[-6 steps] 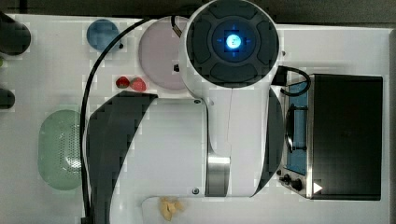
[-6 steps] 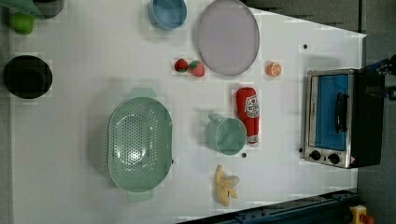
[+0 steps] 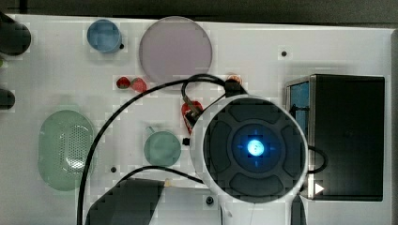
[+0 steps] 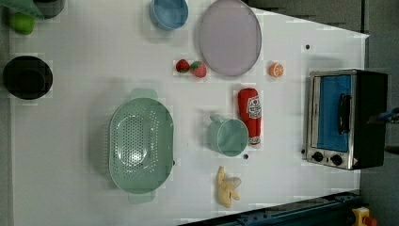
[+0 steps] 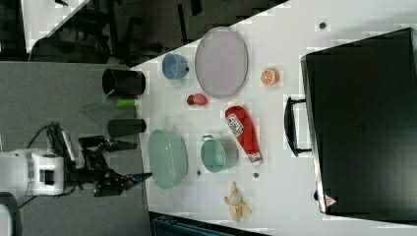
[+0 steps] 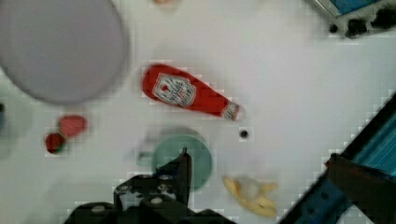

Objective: Pick Ketchup from the table and place it in strainer.

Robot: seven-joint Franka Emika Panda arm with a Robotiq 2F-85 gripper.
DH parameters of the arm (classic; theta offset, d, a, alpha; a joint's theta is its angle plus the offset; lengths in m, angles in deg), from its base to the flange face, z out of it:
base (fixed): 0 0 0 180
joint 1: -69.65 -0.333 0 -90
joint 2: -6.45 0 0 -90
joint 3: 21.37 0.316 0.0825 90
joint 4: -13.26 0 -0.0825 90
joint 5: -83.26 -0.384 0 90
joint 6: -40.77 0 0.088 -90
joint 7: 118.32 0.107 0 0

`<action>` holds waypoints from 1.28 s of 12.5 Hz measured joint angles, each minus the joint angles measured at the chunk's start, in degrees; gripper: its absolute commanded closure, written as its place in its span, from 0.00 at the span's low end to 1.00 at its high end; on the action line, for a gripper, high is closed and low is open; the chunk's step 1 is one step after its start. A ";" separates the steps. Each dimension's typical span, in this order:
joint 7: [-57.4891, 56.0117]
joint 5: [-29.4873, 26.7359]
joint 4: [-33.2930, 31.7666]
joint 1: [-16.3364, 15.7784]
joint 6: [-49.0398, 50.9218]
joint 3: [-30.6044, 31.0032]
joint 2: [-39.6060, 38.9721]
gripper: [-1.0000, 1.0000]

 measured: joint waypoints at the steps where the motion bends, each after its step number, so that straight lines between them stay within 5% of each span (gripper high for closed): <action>1: -0.72 0.08 0.22 0.02 -1.80 0.06 -0.28 0.00; 12: -45.82 -0.22 -15.11 0.17 -28.34 1.95 -19.20 0.00; 16: -53.29 -0.70 -19.58 0.11 -41.52 1.89 -24.49 0.00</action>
